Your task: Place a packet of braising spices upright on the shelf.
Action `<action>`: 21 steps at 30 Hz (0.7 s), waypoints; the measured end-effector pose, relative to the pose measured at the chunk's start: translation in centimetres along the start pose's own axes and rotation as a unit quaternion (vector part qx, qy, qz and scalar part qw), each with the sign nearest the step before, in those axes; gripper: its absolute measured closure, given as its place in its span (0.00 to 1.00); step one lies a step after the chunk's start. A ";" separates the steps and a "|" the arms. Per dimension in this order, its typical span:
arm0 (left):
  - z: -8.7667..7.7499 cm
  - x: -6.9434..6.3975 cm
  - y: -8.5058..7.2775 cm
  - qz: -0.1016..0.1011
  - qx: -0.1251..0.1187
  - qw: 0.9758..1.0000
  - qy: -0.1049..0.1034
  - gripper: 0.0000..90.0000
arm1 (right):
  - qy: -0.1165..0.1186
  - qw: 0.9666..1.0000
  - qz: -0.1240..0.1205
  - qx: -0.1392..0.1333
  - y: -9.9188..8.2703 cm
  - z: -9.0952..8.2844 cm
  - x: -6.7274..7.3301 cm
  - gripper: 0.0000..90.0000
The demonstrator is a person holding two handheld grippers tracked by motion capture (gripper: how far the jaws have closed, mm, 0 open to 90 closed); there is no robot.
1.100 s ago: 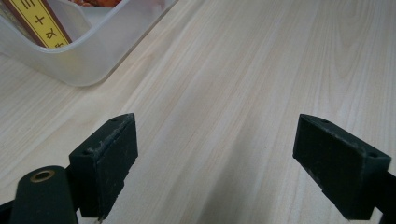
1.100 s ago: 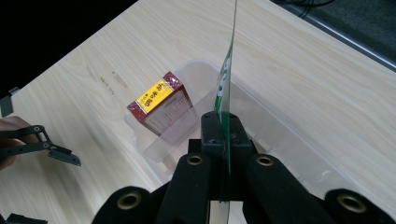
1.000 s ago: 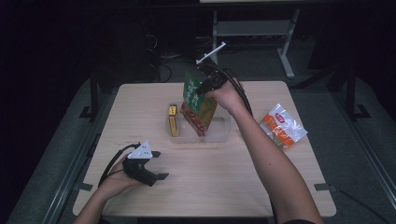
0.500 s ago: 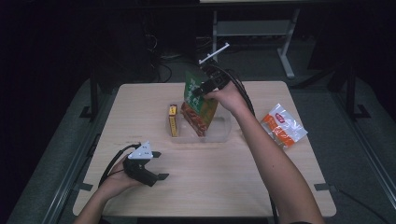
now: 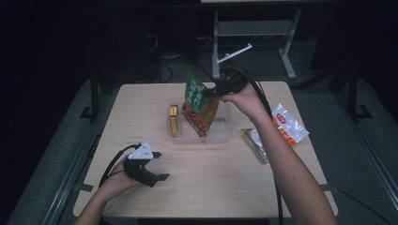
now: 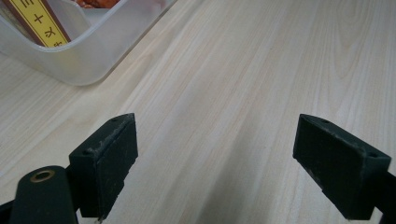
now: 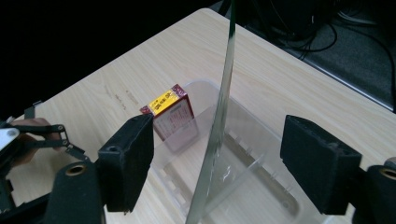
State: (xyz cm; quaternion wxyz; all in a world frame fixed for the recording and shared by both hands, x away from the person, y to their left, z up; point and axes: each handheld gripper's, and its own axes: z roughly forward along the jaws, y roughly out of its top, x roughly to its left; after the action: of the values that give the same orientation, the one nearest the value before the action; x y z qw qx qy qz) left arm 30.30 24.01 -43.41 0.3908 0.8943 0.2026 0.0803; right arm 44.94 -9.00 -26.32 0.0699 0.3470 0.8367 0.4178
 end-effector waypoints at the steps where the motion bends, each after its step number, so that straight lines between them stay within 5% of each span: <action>1: 0.0 0.0 0.0 0.000 0.000 1.000 0.000 0.15 | 0.002 1.000 0.000 -0.002 -0.2 -0.3 0.1 0.28; 9: 0.0 0.0 0.0 0.002 0.009 1.000 0.003 0.15 | 0.016 0.999 -0.011 -0.027 -2.8 -3.0 0.8 0.27; 21: 0.1 0.0 -0.1 -0.005 0.011 1.000 0.005 0.15 | 0.004 0.999 -0.035 -0.041 -8.2 -4.9 1.3 0.27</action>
State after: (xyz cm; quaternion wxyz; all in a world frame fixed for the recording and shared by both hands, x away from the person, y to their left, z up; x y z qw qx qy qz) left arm 30.31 24.03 -43.58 0.3802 0.8972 0.2099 0.0801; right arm 37.65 -14.75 -29.08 0.0956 0.3127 0.8306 0.4508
